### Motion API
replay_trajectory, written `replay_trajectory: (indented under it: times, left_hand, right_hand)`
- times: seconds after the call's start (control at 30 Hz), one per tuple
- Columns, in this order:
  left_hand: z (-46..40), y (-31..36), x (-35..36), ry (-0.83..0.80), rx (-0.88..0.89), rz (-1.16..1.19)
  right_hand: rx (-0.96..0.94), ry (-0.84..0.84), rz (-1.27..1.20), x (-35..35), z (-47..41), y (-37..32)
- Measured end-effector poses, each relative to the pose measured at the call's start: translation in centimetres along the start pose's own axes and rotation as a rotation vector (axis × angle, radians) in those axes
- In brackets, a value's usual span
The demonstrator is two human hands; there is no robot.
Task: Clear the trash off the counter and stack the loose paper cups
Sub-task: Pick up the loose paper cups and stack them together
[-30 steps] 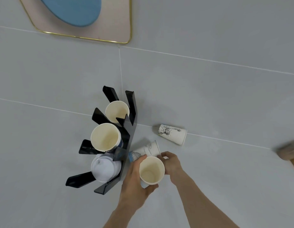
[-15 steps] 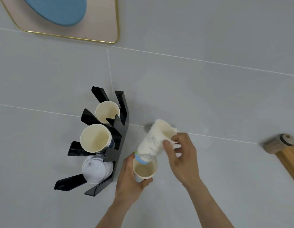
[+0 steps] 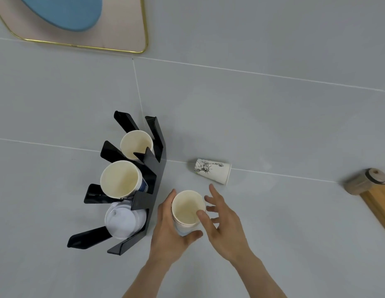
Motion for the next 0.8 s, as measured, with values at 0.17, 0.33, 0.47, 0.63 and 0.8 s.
replay_trajectory:
  times: [0.17, 0.33, 0.47, 0.63, 0.8]
  left_hand:
    - [-0.6, 1.1, 0.1, -0.023, 0.070, -0.061]
    - [-1.0, 1.0, 0.0, -0.022, 0.090, -0.106]
    - [-1.2, 1.0, 0.3, -0.019, 0.082, -0.110]
    - [-1.5, 0.6, 0.7, -0.035, 0.057, -0.109]
    - [-1.7, 0.6, 0.9, -0.044, 0.066, -0.121]
  right_hand:
    - [-0.017, 0.026, 0.130, 1.7, -0.2, 1.4]
    - [0.176, 0.029, -0.193, 0.4, -1.9, 1.9]
    - [0.526, 0.162, -0.455, -1.6, -5.7, 4.8]
    - [0.766, 0.032, -0.505, -1.5, -9.7, 7.2]
    - [0.859, -0.011, -0.675, -1.2, -12.2, 7.5]
Point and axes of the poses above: each hand's wrist, its own z-axis away from the middle knuckle, its own x-axis out of the palm, y = z × x, the point moved 5 cm from there along -z, towards the middle knuckle, and after that the axes turned 13 degrees about x, right-handed, at the moved point
